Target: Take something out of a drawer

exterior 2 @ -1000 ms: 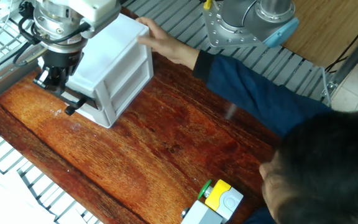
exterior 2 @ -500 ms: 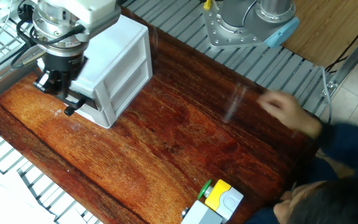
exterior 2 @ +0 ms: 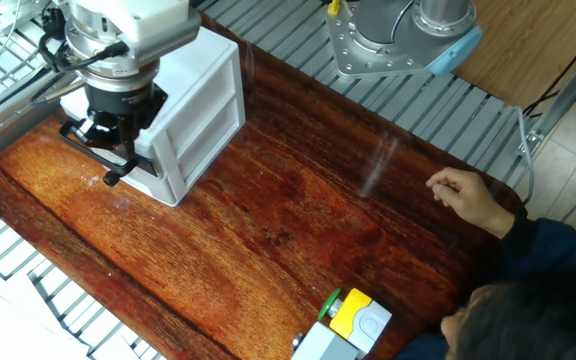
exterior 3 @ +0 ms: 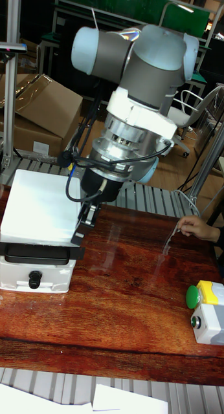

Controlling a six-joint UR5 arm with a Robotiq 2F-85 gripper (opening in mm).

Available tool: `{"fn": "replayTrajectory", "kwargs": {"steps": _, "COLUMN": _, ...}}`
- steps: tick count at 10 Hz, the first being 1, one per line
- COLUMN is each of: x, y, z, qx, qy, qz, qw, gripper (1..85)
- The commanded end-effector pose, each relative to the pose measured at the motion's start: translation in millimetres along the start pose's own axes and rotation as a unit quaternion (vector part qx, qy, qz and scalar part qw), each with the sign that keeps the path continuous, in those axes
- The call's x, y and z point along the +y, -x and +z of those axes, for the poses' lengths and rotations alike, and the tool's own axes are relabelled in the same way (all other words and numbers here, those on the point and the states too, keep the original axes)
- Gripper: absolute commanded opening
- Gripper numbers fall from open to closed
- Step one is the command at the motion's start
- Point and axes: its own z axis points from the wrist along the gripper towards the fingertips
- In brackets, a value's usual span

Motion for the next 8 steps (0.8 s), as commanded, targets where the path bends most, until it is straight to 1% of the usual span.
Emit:
{"fn": "replayTrajectory", "kwargs": {"steps": 1, "x": -2.2, "y": 20.9, "z": -3.1, "qx": -0.008, "qy": -0.007, "qz": 0.011, "qw": 0.9999, "gripper": 3.7}}
{"fn": "replayTrajectory", "kwargs": {"steps": 2, "x": 4.6, "y": 32.3, "z": 2.1, "qx": -0.011, "qy": 0.005, "qz": 0.006, "qw": 0.9999, "gripper": 9.0}}
{"fn": "replayTrajectory", "kwargs": {"steps": 3, "x": 10.3, "y": 43.7, "z": 5.4, "qx": -0.022, "qy": 0.015, "qz": 0.001, "qw": 0.9997, "gripper": 19.0}}
{"fn": "replayTrajectory", "kwargs": {"steps": 4, "x": 14.0, "y": 44.2, "z": 5.9, "qx": -0.019, "qy": 0.021, "qz": -0.009, "qw": 0.9996, "gripper": 22.3}}
{"fn": "replayTrajectory", "kwargs": {"steps": 5, "x": 20.8, "y": 44.2, "z": 6.0, "qx": -0.020, "qy": 0.033, "qz": -0.017, "qw": 0.9991, "gripper": 25.7}}
{"fn": "replayTrajectory", "kwargs": {"steps": 6, "x": 23.1, "y": 46.1, "z": 6.0, "qx": -0.026, "qy": 0.037, "qz": -0.033, "qw": 0.9984, "gripper": 27.3}}
{"fn": "replayTrajectory", "kwargs": {"steps": 7, "x": 23.4, "y": 50.0, "z": 6.2, "qx": -0.037, "qy": 0.035, "qz": -0.046, "qw": 0.9976, "gripper": 29.3}}
{"fn": "replayTrajectory", "kwargs": {"steps": 8, "x": 23.7, "y": 53.2, "z": 9.1, "qx": -0.050, "qy": 0.034, "qz": -0.057, "qw": 0.9965, "gripper": 29.0}}
